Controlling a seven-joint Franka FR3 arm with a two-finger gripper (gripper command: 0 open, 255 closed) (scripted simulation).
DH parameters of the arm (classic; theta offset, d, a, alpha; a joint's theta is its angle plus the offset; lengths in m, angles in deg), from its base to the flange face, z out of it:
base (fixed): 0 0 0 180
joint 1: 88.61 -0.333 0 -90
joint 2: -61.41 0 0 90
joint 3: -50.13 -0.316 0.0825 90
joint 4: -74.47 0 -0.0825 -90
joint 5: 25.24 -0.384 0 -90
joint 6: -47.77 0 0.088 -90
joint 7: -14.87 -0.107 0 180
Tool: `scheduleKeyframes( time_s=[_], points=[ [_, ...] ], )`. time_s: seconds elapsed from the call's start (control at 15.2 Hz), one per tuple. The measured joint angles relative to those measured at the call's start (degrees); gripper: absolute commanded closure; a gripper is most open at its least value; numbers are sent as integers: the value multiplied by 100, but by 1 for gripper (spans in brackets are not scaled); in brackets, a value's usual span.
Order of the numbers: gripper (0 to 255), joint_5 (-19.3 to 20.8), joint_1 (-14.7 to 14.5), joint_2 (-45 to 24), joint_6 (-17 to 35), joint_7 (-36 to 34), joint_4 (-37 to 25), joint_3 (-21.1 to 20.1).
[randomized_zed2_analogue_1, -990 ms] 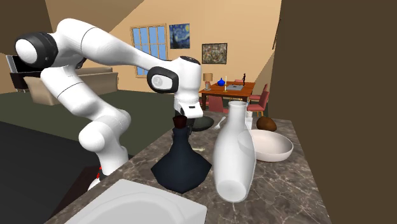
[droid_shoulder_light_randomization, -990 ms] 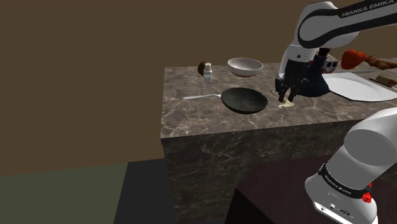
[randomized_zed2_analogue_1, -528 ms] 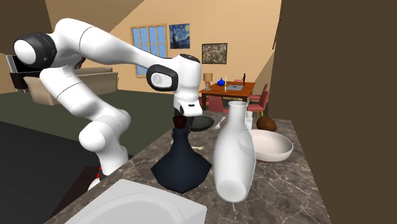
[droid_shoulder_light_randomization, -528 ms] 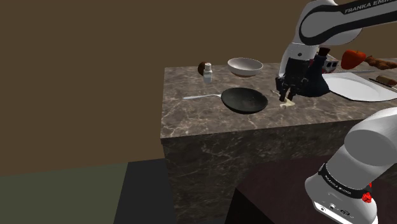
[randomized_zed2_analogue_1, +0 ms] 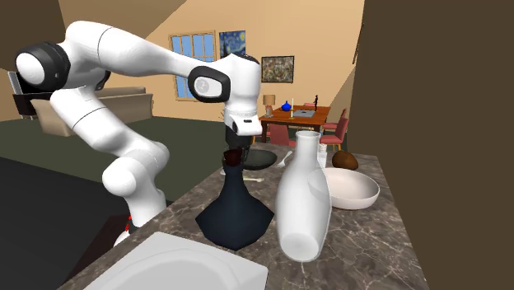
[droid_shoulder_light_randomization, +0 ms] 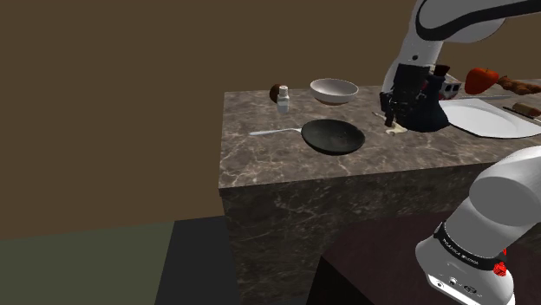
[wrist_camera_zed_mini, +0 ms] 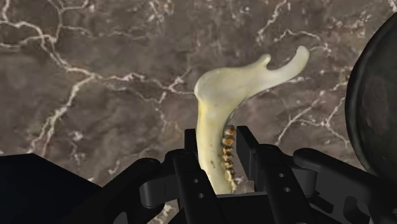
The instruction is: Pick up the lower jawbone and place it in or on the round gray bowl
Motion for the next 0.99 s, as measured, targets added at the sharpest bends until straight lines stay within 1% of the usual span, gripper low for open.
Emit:
scheduleKeyframes(
  time_s=[0.79,0.99],
  points=[
    [255,-29,-26,57,-918,-106,-866,-44],
    [255,-228,-153,-22,-956,-391,-1011,-292]
  ],
)
